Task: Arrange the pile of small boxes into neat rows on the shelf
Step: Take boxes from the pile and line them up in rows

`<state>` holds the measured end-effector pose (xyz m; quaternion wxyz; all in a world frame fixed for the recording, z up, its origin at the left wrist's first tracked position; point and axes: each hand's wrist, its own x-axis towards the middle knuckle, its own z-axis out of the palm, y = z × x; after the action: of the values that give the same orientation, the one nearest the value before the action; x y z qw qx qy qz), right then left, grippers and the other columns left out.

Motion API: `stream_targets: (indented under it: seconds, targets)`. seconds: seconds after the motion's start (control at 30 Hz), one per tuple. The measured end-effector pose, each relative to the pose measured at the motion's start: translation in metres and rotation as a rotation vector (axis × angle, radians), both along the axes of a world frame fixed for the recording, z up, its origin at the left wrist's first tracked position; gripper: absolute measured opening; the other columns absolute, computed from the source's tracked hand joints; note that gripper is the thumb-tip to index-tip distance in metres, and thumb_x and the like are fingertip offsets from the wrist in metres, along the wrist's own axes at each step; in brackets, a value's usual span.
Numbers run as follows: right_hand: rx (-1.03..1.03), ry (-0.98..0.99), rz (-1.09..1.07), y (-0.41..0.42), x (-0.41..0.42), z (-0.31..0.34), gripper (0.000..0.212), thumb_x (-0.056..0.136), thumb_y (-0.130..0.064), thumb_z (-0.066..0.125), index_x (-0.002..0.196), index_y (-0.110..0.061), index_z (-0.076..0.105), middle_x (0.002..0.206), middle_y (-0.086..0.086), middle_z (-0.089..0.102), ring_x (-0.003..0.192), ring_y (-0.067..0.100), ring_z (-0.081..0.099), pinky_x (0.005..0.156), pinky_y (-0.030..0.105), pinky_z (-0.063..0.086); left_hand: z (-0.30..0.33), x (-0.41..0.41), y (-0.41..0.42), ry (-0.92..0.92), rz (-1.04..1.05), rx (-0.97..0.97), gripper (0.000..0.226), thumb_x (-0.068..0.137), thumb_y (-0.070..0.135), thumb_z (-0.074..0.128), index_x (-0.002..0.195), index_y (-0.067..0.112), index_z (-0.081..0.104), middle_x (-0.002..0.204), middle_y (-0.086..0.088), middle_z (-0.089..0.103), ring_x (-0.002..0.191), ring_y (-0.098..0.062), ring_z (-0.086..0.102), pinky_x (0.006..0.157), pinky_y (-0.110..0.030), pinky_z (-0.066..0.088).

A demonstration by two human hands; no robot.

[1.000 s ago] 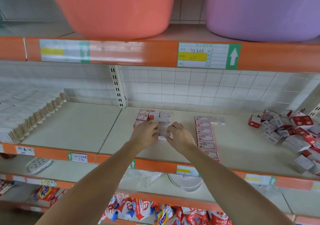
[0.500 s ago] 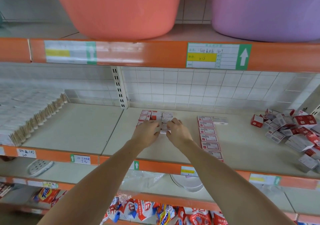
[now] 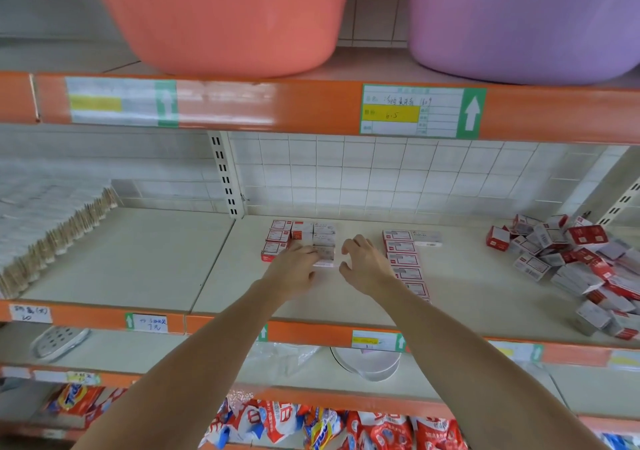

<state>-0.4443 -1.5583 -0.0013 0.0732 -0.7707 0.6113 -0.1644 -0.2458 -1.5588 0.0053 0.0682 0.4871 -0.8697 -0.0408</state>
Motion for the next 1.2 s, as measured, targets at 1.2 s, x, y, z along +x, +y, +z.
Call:
stream_targets:
  seconds: [1.2]
  targets:
    - [-0.097, -0.102, -0.527, 0.096, -0.349, 0.049, 0.042, 0.085, -0.019, 0.061, 0.125, -0.010, 0.057, 0.121, 0.012, 0.058, 0.114, 0.035, 0.050, 0.094, 0.042, 0.043, 0.054, -0.361, 0.015, -0.013, -0.207, -0.002, 0.049, 0.098, 0.043, 0.050, 0.138, 0.014, 0.046, 0.139, -0.007, 0.051, 0.131, -0.028, 0.042, 0.104, -0.042, 0.040]
